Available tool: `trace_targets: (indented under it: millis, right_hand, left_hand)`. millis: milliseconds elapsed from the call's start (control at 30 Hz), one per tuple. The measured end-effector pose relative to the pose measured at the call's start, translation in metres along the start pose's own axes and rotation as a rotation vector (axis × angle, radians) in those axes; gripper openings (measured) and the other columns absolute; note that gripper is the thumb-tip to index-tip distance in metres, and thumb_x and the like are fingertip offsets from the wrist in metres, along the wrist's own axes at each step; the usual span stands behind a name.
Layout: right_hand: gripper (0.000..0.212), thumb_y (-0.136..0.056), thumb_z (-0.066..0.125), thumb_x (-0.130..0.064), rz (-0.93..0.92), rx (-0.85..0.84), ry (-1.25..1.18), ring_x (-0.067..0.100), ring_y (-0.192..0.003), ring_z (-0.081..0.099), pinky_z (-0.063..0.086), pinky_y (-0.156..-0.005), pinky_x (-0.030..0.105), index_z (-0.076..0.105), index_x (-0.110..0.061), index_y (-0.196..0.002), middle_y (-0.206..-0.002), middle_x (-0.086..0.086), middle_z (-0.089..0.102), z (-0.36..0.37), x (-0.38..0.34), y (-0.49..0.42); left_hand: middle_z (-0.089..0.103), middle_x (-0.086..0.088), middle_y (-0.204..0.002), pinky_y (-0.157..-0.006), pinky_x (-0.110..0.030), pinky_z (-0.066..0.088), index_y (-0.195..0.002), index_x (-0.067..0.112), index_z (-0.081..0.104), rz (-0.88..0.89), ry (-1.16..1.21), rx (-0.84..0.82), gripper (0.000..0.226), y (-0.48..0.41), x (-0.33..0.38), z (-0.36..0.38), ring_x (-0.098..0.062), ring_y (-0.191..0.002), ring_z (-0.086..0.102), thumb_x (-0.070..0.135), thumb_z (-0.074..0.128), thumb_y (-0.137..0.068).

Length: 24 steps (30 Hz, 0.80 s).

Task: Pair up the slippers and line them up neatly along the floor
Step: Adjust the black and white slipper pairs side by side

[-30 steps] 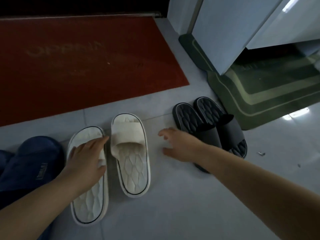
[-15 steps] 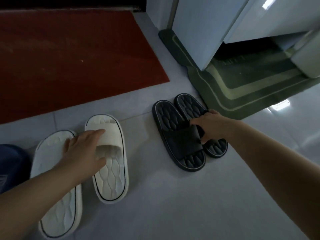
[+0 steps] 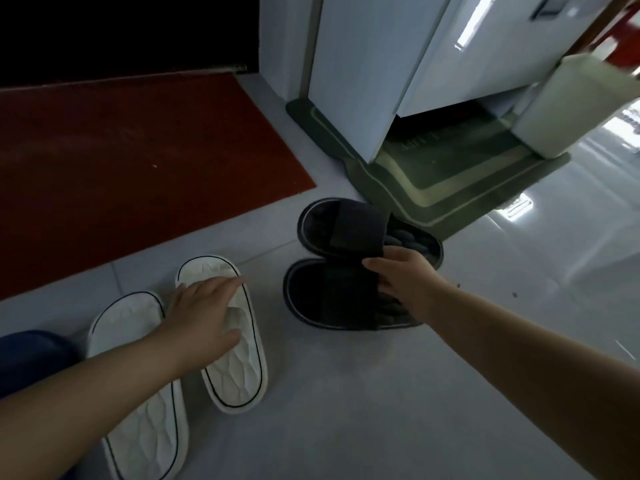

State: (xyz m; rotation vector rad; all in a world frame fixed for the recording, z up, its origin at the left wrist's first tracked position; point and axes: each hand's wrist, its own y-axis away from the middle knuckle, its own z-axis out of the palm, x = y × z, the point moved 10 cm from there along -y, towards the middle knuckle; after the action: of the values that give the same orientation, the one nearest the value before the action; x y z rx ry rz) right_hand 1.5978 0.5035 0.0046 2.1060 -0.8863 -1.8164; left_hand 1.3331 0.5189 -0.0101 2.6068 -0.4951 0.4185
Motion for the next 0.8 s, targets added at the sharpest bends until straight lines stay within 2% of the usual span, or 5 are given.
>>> trace_targets:
  millis: [133,333,467,700,800]
  right_hand:
    - [0.027,-0.09,0.049,-0.001,0.189,-0.123,-0.255,0.023,-0.098,0.062,0.052,-0.078,0.036,0.042,-0.027,-0.096,-0.091,0.003,0.058,0.02,0.033,-0.001]
    - [0.052,-0.08,0.064,-0.018,-0.023,0.146,0.791,0.033,-0.1,0.057,0.045,-0.077,0.033,0.042,-0.015,-0.126,-0.116,0.013,0.052,-0.04,0.027,-0.032]
    - [0.08,-0.079,0.067,-0.035,-0.033,0.142,1.017,0.039,-0.114,0.051,0.047,-0.091,0.045,0.017,-0.028,-0.141,-0.139,0.017,0.032,-0.061,0.028,-0.058]
    - [0.032,-0.095,0.039,-0.025,-0.127,0.107,1.05,0.039,-0.1,0.059,0.043,-0.071,0.036,0.04,-0.013,-0.124,-0.106,0.02,0.06,-0.052,0.026,-0.11]
    - [0.035,-0.096,0.037,-0.027,-0.168,0.195,0.953,0.039,-0.102,0.057,0.04,-0.073,0.035,0.042,-0.015,-0.129,-0.115,0.022,0.06,-0.064,0.006,-0.13]
  left_hand:
    - [0.021,0.004,-0.153,-0.118,-0.041,0.014,-0.146,0.032,0.01,0.033,0.071,0.013,0.076,-0.004,0.02,0.005,-0.02,-0.141,0.018,0.036,0.056,-0.084]
    - [0.019,0.003,-0.154,-0.112,-0.03,0.022,-0.147,0.026,0.013,0.062,0.27,-0.043,0.075,-0.007,0.048,0.029,-0.018,-0.141,0.019,0.037,0.057,-0.086]
    - [0.014,-0.004,-0.156,-0.114,-0.029,0.018,-0.148,0.019,0.011,-0.035,0.445,-0.021,0.077,-0.039,0.06,0.035,-0.019,-0.143,0.017,0.032,0.058,-0.087]
    - [0.015,-0.007,-0.157,-0.116,-0.029,0.019,-0.148,0.015,0.008,-0.237,0.893,0.0,0.075,-0.076,0.082,0.069,-0.019,-0.143,0.019,0.016,0.055,-0.09]
    - [0.031,-0.007,-0.151,-0.103,-0.02,0.029,-0.147,0.019,0.015,-0.249,1.009,0.011,0.067,-0.088,0.085,0.066,-0.019,-0.134,0.037,0.011,0.052,-0.091]
